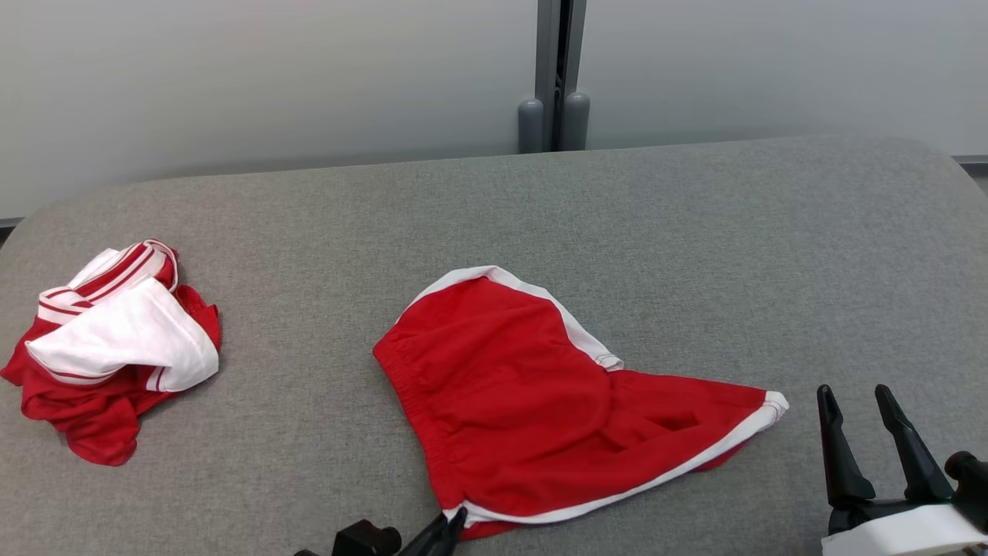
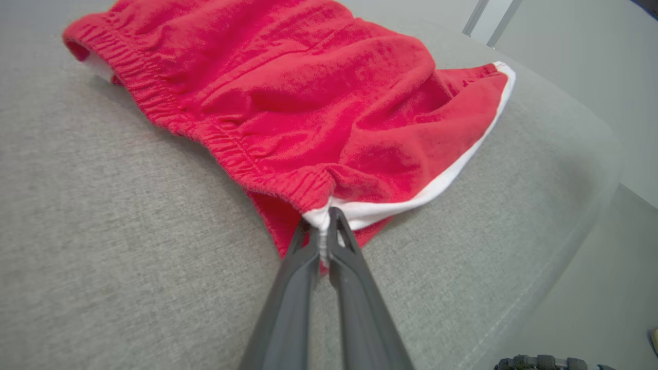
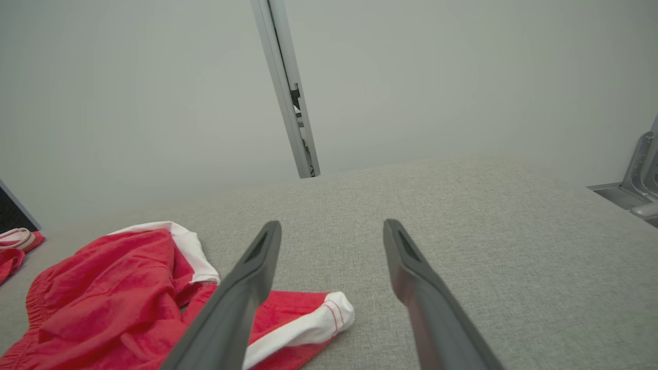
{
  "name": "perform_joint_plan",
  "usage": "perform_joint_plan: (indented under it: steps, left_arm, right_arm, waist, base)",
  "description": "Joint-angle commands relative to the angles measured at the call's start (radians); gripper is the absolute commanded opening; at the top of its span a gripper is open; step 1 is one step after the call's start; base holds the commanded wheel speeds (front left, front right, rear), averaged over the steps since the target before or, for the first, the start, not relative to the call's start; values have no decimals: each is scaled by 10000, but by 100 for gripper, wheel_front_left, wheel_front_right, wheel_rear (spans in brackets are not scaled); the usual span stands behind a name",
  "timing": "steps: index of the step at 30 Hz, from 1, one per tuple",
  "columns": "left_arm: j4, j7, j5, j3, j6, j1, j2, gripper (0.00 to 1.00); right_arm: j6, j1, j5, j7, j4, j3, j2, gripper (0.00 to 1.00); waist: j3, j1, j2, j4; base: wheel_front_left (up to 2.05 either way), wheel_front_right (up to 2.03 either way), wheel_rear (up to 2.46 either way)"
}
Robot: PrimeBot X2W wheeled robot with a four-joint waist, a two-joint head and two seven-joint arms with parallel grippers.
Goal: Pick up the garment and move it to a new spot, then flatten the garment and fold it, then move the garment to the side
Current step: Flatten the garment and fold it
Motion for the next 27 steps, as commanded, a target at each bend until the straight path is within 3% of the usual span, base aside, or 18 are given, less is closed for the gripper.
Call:
perform_joint_plan:
  steps: [1,13,14,15,27]
  left_arm:
    - [-63,-3,-52,128,-5,-177,100,0]
    - [-796,-1,140,1613,38,330,542,0]
    - [-835,-3,163,1669,36,292,512,20]
    - [-916,-4,187,1735,36,305,467,100]
    - [-3165,-3,558,3795,39,1102,-86,100]
  right_arm:
    - [1,-29,21,-51,54,-37,-65,100]
    - [1,135,-31,-51,373,-184,75,100]
    - [1,132,-33,-51,389,-181,76,100]
    - [1,133,-42,-51,399,-171,94,100]
    - [1,56,-108,-51,158,-313,25,100]
  waist:
    - [-21,0,-1,46]
    - [-276,0,-1,562]
    - [-278,0,-1,582]
    - [-283,0,-1,600]
    - [-418,0,-1,855]
  base:
    - [0,0,0]
    - [0,0,0]
    - [0,0,0]
    - [0,0,0]
    - [0,0,0]
